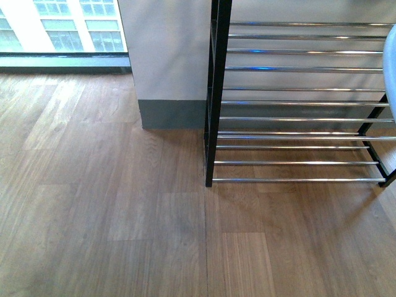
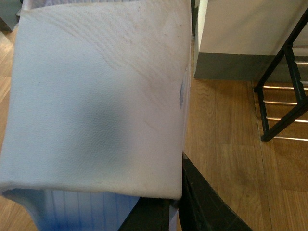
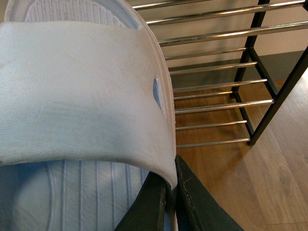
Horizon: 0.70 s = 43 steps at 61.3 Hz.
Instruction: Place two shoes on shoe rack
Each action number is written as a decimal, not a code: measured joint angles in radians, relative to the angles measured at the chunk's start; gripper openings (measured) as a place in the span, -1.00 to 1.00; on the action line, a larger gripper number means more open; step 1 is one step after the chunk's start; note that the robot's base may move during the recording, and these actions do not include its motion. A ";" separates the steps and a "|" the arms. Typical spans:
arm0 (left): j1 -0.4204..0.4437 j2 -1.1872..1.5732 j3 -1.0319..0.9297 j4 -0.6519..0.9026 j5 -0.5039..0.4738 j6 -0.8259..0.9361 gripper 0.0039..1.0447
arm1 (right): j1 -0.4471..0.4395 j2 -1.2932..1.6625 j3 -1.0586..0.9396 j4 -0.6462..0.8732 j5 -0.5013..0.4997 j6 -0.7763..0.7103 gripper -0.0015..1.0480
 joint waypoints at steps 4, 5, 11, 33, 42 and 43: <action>0.000 0.000 0.000 0.000 -0.001 0.000 -0.97 | 0.000 0.000 0.000 0.000 0.000 0.000 -0.97; 0.000 0.000 0.000 0.000 -0.001 0.000 -0.97 | 0.000 0.000 0.000 0.000 0.000 0.000 -0.97; 0.000 0.000 0.000 0.000 0.000 0.000 -0.97 | 0.000 0.000 0.000 0.000 0.000 0.000 -0.97; 0.000 0.000 0.000 0.000 0.000 0.000 -0.97 | 0.000 0.000 0.000 0.000 0.000 0.000 -0.97; 0.000 0.000 0.000 0.000 0.000 0.000 -0.97 | 0.000 0.000 0.000 0.000 0.000 0.000 -0.97; 0.000 0.000 0.000 0.000 0.000 0.000 -0.97 | 0.000 0.000 0.000 0.000 0.000 0.000 -0.97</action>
